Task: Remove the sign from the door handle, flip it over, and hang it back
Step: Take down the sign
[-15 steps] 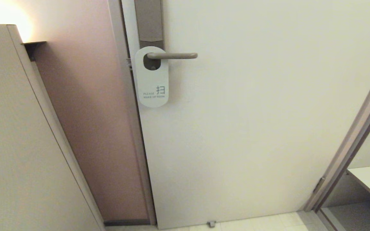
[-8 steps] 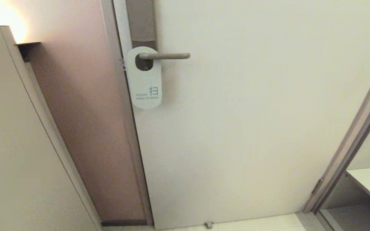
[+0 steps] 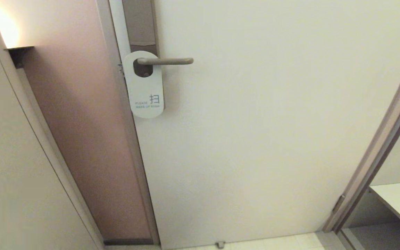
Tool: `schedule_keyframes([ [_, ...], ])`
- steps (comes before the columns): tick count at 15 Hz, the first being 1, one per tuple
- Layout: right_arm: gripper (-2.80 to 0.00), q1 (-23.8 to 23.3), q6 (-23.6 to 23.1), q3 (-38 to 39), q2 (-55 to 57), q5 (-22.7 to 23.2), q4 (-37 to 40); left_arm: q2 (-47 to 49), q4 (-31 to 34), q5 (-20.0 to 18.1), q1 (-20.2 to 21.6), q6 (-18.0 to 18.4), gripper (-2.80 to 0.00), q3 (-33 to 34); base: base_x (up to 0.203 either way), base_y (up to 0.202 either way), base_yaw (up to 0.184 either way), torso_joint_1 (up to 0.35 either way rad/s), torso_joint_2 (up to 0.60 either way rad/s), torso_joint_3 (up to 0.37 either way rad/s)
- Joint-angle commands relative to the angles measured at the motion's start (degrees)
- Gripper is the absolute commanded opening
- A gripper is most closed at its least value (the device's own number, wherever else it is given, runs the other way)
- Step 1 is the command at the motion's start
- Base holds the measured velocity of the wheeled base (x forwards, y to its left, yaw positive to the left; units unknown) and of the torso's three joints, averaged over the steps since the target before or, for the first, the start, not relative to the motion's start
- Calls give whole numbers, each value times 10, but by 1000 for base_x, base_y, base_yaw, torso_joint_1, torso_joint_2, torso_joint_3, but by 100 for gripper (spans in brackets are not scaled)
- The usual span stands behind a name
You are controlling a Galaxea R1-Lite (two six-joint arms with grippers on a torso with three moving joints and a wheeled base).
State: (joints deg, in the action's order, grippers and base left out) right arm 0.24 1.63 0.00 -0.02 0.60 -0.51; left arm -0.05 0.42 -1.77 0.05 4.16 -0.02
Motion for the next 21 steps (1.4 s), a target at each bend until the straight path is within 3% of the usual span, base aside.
schedule_keyframes([
  [1,-280,0,0,0,1,0,0,0,1,0,0,1,-280,0,0,0,0,0,0,0],
  [7,-280,0,0,0,0,0,0,0,1,-1,0,3,-280,0,0,0,0,0,0,0],
  [11,-280,0,0,0,1,0,0,0,0,-1,0,5,-280,0,132,0,2,9,6,0],
  [21,-280,0,0,0,0,0,0,0,-1,0,0,4,-280,0,0,0,0,0,0,0],
])
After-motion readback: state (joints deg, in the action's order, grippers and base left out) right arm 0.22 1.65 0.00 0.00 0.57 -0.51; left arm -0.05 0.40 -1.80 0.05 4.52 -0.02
